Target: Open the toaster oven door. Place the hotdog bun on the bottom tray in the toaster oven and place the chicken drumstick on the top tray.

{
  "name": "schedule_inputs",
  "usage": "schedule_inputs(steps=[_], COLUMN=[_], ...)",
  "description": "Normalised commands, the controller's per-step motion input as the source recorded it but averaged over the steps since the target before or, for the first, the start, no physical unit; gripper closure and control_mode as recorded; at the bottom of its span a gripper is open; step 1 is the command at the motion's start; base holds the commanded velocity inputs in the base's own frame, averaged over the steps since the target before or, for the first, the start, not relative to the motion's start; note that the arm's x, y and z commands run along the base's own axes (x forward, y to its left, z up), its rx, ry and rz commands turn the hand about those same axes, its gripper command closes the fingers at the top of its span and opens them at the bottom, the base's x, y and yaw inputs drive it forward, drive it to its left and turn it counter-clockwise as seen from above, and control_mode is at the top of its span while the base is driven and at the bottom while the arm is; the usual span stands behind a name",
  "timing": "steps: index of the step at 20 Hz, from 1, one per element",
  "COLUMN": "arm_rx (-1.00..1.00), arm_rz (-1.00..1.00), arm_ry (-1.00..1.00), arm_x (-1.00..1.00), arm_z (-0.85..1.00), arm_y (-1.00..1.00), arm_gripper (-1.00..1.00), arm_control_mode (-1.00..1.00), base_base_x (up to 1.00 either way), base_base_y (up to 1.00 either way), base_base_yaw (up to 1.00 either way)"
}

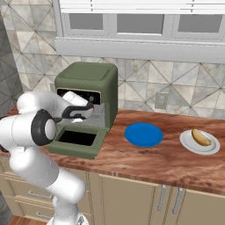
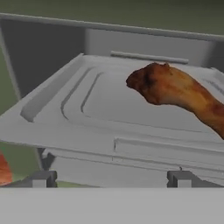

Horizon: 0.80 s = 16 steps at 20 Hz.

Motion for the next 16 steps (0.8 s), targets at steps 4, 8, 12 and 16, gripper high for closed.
schedule_inputs(steps=[4,8,12,16], arm_rx=[0.1,0.05,0.01,0.0], arm_rz=[0.0,0.0,0.0,0.0], arm_ry=[0.01,0.0,0.0,0.0], arm_x=[0.56,0.3,0.48,0.5], arm_z=[-0.27,-0.29,0.0,-0.21], arm_y=[-0.12,-0.43,-0.25,-0.09], arm_gripper=[-1.0,-1.0,-1.0,-1.0], arm_control_mode=[-1.0,-1.0,-1.0,-1.0], base_base_x=[0.0,0.0,0.0,0.0], base_base_y=[0.0,0.0,0.0,0.0], base_base_yaw=[0.0,0.0,0.0,0.0])
